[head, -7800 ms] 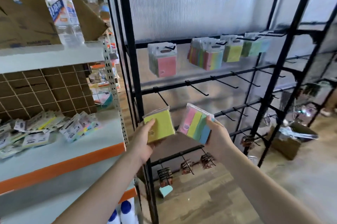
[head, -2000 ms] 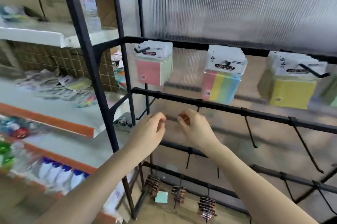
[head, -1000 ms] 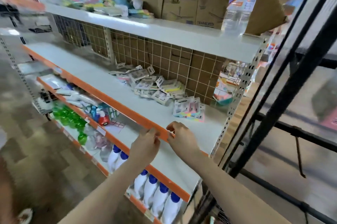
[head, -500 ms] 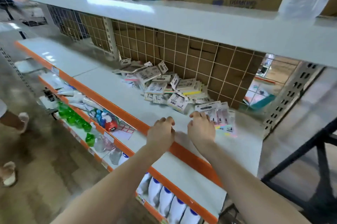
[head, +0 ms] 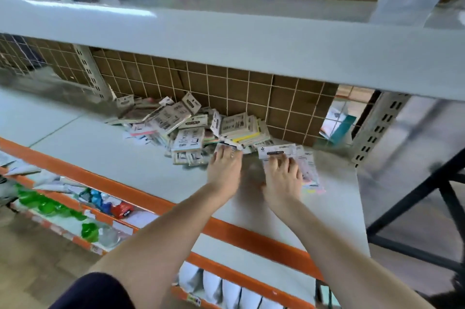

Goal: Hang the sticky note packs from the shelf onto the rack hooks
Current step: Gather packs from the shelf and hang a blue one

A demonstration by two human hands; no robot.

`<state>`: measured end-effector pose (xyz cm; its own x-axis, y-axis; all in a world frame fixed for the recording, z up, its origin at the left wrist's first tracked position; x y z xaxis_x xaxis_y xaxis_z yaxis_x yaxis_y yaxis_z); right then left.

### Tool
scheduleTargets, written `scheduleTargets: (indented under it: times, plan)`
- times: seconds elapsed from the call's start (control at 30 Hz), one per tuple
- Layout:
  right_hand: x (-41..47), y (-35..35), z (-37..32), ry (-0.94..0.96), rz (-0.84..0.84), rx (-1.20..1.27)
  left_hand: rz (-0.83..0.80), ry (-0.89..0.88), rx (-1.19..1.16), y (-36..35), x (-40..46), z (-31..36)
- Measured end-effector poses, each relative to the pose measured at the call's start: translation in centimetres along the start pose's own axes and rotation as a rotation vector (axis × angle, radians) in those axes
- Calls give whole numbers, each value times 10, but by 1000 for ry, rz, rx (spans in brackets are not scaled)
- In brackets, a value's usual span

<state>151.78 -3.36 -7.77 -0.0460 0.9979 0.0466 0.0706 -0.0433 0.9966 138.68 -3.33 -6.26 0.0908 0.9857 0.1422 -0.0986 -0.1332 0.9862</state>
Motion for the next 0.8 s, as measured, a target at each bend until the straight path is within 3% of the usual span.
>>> scheduleTargets:
  times: [0.2, 0.47, 0.8]
  plan:
    - [-7, -3, -7, 14, 67, -94, -37, -42, 114, -19, 7, -13]
    - [-11, -9, -25, 7, -13, -219, 0, -190, 139, -18, 11, -16]
    - [-29, -11, -59, 3, -122, -46, -27, -386, 149, -6, -22, -30]
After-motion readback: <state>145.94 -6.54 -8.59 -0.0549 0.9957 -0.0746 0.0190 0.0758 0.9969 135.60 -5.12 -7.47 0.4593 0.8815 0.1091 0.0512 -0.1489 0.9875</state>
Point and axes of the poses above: each hand's wrist, its own x-axis towards the middle knuckle, its own y-axis out of the back of the hand, z = x × y, the point moved 8 cm from there along x, towards the middle knuckle, and after that the axes turned 3 degrees about -y, right-handed, at the moved point
